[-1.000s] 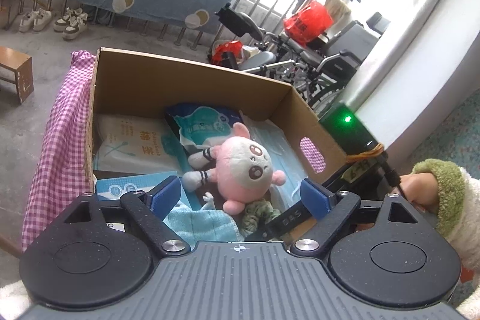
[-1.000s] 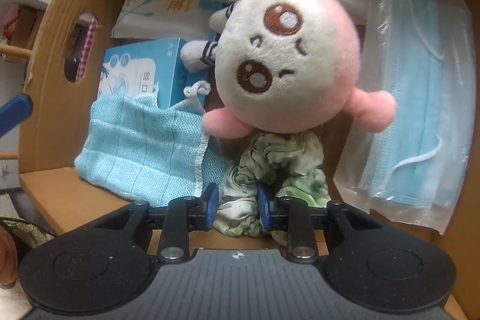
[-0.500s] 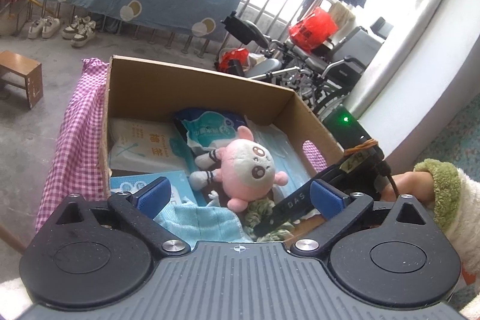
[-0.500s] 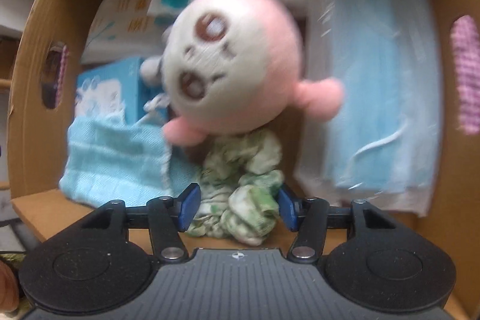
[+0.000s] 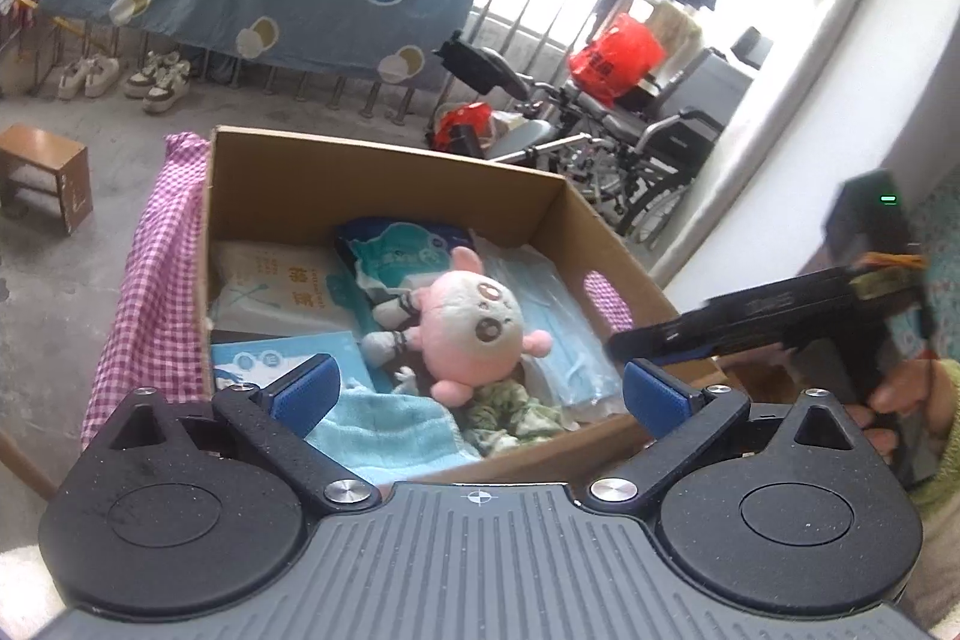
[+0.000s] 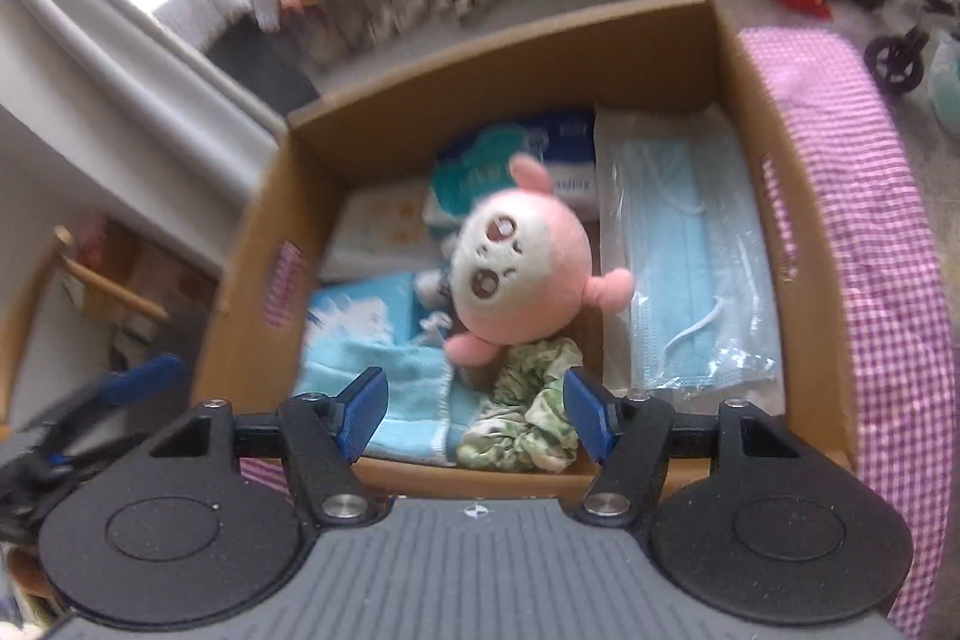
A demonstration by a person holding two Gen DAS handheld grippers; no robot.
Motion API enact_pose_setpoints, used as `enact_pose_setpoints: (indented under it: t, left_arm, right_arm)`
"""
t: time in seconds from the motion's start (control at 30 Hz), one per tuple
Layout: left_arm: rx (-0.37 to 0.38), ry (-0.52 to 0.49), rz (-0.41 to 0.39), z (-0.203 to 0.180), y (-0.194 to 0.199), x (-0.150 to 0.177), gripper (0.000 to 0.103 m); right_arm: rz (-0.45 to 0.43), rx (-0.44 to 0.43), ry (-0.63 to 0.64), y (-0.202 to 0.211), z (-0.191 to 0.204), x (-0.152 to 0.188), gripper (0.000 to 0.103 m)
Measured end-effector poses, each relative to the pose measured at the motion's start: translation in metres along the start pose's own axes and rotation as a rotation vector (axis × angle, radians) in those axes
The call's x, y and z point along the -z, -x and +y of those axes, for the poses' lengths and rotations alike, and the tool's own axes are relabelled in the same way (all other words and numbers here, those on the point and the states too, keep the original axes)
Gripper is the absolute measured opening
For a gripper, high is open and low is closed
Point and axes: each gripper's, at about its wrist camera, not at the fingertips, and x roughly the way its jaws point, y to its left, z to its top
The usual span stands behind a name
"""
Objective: Organize soft objects
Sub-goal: 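Withdraw the right gripper and grasp the small gold-wrapped box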
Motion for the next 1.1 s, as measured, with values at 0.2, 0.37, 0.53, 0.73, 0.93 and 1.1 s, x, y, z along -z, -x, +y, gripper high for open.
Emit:
enact_pose_setpoints:
  t: [0.2,0.37,0.53,0.73,0.93,1.1]
  left_arm:
    - [0.101,-0.117,0.051,-0.043,-0.007,0.018,0.101]
    - [0.190,-0.281,0.137,-0.091,-0.036,0.051,0.097]
    - [0.182,-0.384,0.234,-0.122,-0.080,0.081,0.082]
    - [0.111,-0.428,0.316,-0.135,-0.127,0.099,0.075]
    - [0.072,-0.468,0.323,-0.144,-0.150,0.102,0.073]
    - [0.059,-0.475,0.326,-0.146,-0.160,0.105,0.072]
  right_arm:
    - [-0.266,-0.056,-0.063,0.075,-0.025,0.077,0.067]
    - [-0.342,0.003,-0.151,0.071,-0.064,0.130,0.067]
    - [-0.306,0.011,-0.213,0.039,-0.097,0.149,0.058]
    - [-0.306,0.008,-0.175,0.016,-0.113,0.145,0.053]
    - [-0.280,-0.006,-0.155,-0.004,-0.122,0.140,0.046]
    - [-0.270,-0.016,-0.151,-0.012,-0.125,0.140,0.039]
